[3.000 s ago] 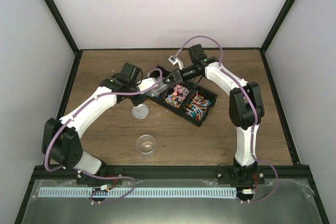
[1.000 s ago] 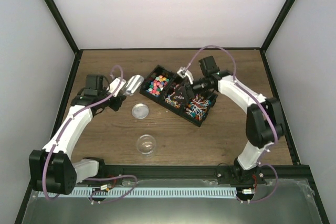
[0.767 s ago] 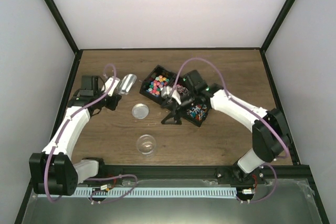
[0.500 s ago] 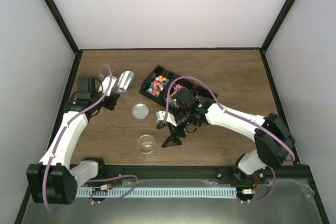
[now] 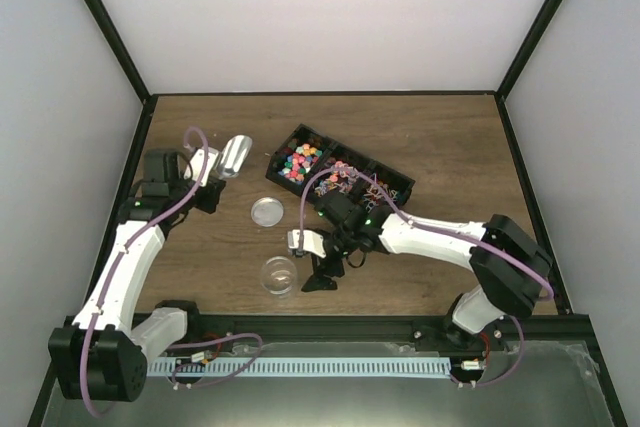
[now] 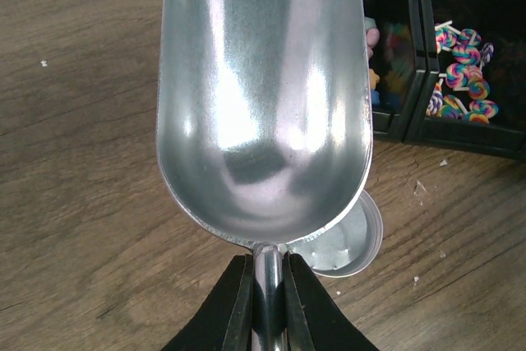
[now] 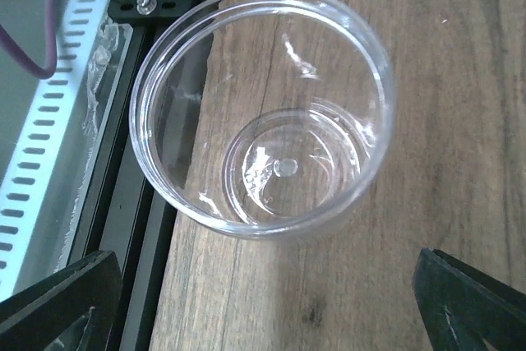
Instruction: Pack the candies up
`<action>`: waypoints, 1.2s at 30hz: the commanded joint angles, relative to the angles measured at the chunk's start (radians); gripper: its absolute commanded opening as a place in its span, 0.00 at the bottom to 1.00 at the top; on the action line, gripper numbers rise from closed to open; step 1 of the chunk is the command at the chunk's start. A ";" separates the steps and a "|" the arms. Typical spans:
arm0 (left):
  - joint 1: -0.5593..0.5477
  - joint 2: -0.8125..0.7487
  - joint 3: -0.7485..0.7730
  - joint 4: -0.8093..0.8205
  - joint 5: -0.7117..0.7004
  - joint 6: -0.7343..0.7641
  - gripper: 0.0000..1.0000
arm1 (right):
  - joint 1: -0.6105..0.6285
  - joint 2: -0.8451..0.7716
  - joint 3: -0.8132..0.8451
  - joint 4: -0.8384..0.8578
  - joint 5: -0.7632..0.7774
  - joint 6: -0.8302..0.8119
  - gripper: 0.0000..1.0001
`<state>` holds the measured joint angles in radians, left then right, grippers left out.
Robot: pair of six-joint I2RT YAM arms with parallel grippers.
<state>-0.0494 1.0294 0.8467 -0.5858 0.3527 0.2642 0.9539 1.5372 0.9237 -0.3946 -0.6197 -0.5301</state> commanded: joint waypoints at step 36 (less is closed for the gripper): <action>0.008 0.006 -0.016 0.024 0.025 -0.003 0.04 | 0.154 0.147 0.127 0.214 0.134 0.171 1.00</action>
<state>-0.0463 1.0309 0.8356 -0.5850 0.3611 0.2646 1.0855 1.6566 1.0042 -0.2031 -0.4820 -0.3798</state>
